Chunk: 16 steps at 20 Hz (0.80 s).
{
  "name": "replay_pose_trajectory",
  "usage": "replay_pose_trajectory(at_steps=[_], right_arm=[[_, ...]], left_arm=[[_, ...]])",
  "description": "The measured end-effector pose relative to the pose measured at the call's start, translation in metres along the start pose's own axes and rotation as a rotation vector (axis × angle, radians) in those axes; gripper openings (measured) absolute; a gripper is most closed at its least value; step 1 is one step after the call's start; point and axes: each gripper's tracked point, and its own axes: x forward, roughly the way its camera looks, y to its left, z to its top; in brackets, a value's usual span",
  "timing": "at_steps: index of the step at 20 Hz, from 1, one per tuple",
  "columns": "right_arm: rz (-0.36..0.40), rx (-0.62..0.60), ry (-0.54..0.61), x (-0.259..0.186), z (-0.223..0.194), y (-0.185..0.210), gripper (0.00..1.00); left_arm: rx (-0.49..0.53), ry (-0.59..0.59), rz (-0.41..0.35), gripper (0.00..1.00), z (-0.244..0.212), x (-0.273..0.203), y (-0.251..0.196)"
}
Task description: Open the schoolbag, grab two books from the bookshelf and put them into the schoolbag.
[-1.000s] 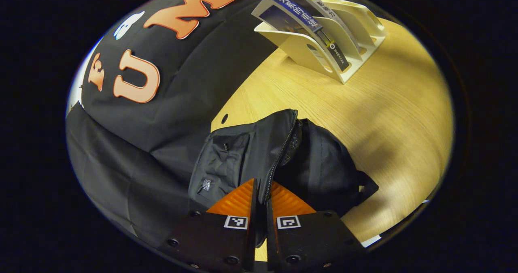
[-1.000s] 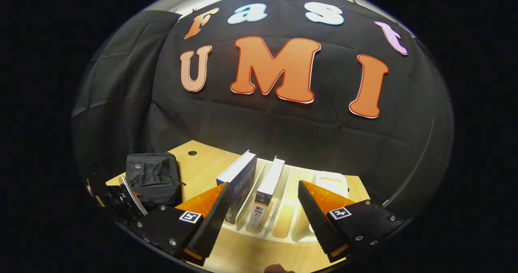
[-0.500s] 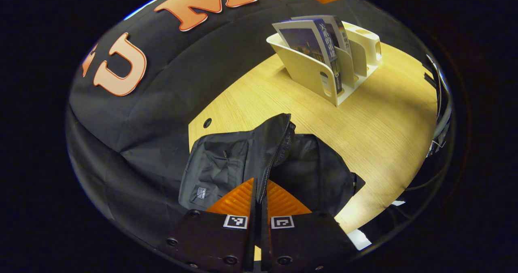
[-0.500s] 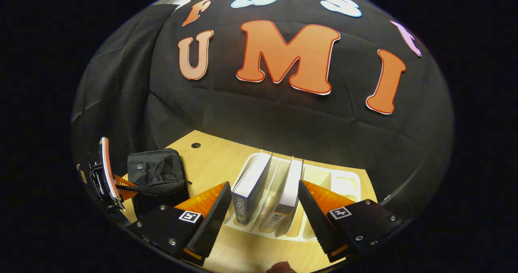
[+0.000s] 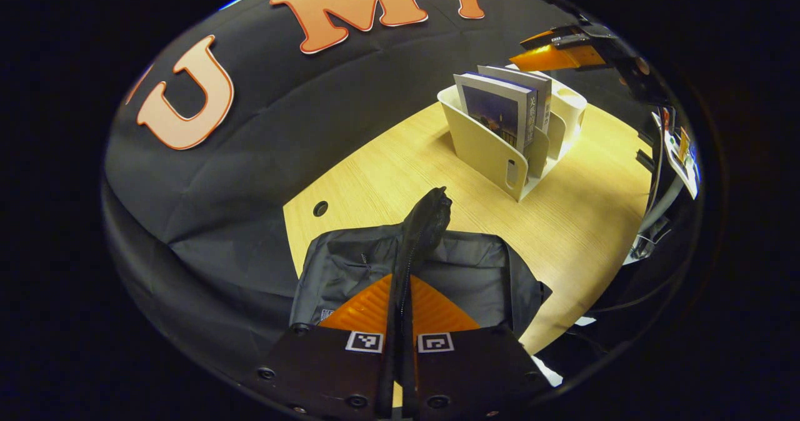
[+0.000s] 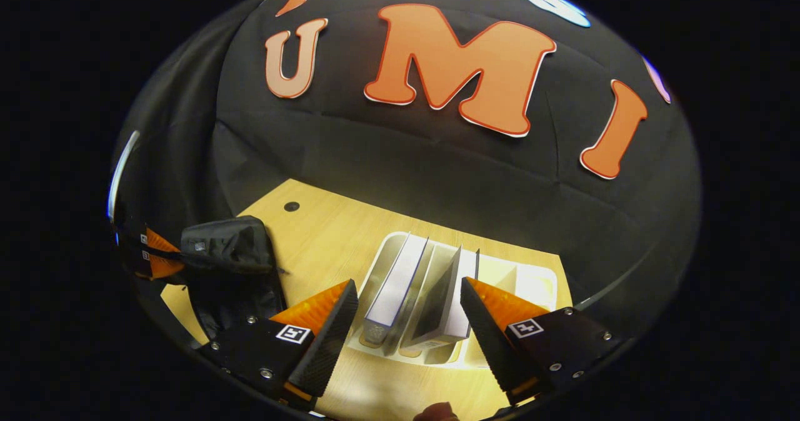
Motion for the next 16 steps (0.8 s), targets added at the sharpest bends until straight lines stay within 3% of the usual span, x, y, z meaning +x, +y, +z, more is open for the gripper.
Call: replay_pose_trajectory(at_steps=[5,16], right_arm=[[-0.009,-0.012,0.063,0.014,0.001,0.006,0.99],[0.075,0.145,0.287,0.046,-0.017,0.023,0.99]], left_arm=[[0.008,0.009,-0.06,0.06,0.011,-0.005,0.015],[0.027,0.043,-0.173,0.05,0.03,-0.008,0.047]])
